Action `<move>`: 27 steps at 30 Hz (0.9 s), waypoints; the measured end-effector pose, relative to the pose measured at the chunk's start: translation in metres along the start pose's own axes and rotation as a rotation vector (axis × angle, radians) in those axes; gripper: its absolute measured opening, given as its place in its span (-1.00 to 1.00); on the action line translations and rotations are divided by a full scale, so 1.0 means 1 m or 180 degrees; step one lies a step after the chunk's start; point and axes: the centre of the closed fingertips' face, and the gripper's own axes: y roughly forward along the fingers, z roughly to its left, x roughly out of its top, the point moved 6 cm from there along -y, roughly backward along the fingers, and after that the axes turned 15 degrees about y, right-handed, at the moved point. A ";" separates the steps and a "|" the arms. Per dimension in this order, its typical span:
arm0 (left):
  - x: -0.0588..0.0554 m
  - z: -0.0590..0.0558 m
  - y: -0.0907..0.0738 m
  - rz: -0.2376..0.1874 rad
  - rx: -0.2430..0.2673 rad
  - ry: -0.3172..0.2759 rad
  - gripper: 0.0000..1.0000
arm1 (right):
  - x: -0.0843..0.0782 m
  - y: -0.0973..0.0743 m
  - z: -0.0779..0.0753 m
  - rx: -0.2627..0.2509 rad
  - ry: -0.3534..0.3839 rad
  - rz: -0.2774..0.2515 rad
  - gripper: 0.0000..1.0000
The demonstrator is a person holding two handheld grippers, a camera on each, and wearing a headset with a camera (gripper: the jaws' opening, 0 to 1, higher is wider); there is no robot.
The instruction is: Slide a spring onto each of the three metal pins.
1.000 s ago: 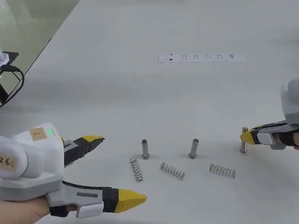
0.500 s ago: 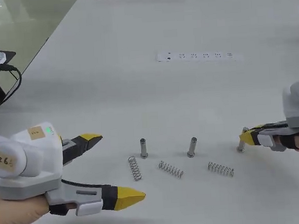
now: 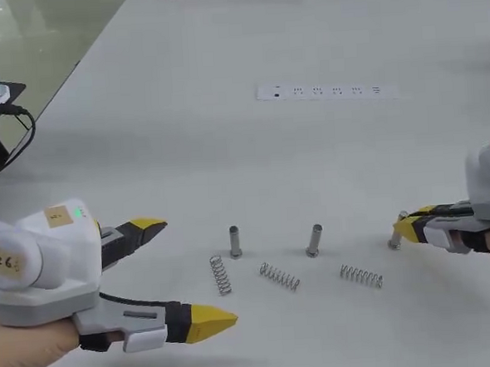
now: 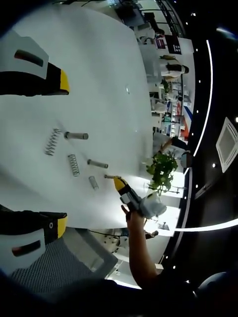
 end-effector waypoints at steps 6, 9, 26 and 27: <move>0.001 -0.001 0.000 -0.0006 0.0000 -0.0002 0.90 | -0.002 -0.001 -0.001 0.0001 -0.0022 -0.0049 -0.89; 0.001 0.000 0.000 -0.0006 0.0001 -0.0001 0.90 | -0.004 -0.002 0.000 0.0013 -0.0072 -0.0049 -0.89; 0.001 0.000 0.000 -0.0023 0.0000 -0.0002 0.90 | -0.006 -0.005 0.000 0.0001 -0.0234 -0.0079 -0.89; 0.001 0.000 0.000 -0.0024 0.0002 0.0000 0.90 | -0.006 -0.005 0.000 0.0000 -0.0233 -0.0082 -0.89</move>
